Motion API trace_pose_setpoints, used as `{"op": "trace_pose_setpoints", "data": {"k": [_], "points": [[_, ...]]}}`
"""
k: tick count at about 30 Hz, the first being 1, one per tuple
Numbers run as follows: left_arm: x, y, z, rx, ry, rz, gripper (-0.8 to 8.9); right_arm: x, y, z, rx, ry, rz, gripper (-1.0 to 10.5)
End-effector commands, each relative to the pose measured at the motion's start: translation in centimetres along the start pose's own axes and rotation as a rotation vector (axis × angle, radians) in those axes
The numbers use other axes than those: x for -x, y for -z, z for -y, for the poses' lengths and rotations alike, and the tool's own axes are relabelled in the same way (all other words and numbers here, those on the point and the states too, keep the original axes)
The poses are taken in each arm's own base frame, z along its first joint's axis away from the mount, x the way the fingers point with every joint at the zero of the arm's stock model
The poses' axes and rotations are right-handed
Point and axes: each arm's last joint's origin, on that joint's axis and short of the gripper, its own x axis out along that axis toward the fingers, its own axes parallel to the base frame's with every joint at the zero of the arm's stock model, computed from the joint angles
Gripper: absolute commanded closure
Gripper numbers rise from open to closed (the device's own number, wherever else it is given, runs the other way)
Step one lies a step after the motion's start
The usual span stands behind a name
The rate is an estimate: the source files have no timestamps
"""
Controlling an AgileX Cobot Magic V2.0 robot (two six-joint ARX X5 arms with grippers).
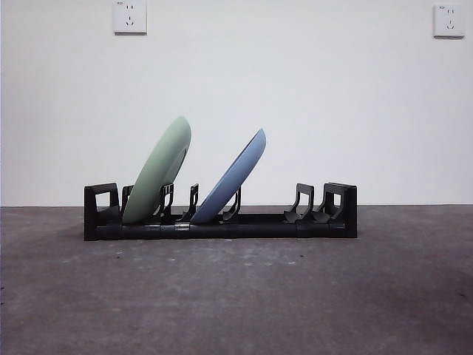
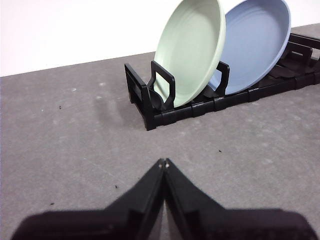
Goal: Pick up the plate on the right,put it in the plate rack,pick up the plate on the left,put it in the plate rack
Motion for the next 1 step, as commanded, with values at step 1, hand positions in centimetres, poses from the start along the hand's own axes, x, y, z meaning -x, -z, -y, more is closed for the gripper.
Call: {"op": "trace_pose_setpoints", "data": {"k": [1], "points": [[-0.08, 0.25, -0.02, 0.010, 0.000, -0.002, 8.17, -0.07, 0.15, 0.02, -0.003, 0.002, 0.000, 9.4]]}}
